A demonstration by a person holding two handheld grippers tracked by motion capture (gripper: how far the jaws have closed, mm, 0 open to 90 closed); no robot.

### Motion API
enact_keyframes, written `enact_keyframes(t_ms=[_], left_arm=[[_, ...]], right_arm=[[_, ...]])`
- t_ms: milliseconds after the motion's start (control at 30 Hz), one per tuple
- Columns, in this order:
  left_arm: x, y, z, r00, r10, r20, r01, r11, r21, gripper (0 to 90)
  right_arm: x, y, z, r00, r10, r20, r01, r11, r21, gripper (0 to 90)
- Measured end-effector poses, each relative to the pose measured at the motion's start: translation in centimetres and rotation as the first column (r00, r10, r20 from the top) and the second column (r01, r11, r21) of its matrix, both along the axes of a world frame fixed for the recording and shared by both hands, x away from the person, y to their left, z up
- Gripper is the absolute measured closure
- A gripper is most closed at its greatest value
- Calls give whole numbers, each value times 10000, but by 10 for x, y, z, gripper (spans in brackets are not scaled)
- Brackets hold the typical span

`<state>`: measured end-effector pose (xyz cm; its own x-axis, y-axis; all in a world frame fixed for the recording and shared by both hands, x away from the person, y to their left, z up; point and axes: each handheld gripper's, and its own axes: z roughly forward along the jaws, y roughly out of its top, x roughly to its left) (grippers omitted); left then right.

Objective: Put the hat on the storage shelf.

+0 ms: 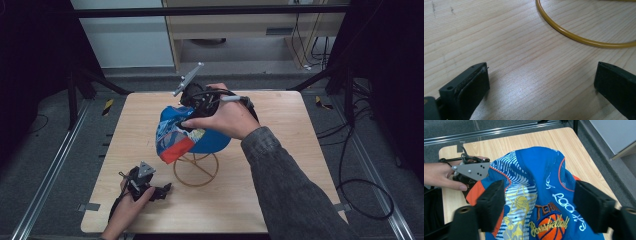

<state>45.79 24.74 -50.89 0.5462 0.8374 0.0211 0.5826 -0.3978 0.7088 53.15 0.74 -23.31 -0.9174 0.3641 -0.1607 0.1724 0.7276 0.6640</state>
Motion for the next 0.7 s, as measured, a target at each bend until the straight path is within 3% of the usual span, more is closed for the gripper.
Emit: enact_keyframes(t_ms=[200,700], left_arm=[[0,0,0,10000,-7,-3,7,10000,21,0],[0,0,0,10000,-18,14,18,10000,23,0]], right_arm=[[-5,-1,-2,9995,-304,71,304,9995,97,109],[-15,-10,-3,9994,-335,119,331,9989,328,57]])
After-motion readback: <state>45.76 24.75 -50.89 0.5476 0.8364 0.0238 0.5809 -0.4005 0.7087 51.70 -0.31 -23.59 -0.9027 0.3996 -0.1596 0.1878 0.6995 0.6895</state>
